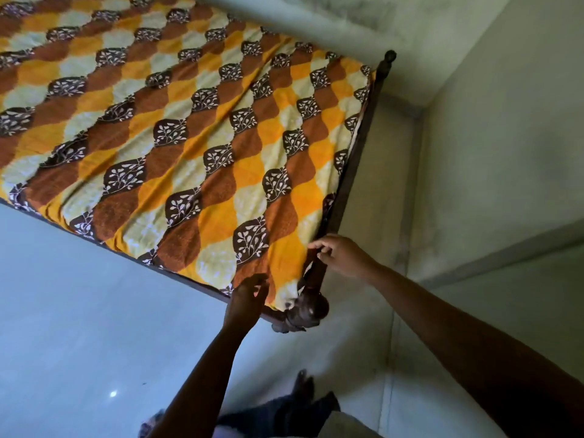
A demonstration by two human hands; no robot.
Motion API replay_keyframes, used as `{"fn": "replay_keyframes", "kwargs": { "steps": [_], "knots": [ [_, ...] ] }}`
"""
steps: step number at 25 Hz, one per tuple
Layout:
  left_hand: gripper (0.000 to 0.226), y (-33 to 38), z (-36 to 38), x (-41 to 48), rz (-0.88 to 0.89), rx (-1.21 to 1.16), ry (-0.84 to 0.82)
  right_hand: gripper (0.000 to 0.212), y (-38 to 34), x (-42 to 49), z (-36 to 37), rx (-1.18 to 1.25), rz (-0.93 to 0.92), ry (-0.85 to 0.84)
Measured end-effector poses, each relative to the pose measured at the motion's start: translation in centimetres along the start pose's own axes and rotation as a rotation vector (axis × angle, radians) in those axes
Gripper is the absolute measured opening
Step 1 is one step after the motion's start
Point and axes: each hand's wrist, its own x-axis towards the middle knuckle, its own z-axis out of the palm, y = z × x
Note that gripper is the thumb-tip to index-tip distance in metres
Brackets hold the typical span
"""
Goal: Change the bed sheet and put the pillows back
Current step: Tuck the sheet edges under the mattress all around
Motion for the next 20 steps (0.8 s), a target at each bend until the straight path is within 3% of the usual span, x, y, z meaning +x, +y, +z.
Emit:
{"fn": "replay_keyframes", "kwargs": {
  "steps": [5,11,20],
  "knots": [
    [0.025,3.8,5.6,4.4,-0.039,0.017,0.132,0.028,4.7,4.8,-3.7,0.001,-0.134,0.005],
    [0.023,4.5,8.1,8.7,-0.054,0.091,0.330,0.031,7.5,11.6,-5.1,-0.215,-0.318,-0.193],
    [0.033,4.7,11.6,12.4,-0.237,0.274,0.319,0.033,11.9,19.5,-6.7,-0.338,-0.490,-0.384]
  ]
}}
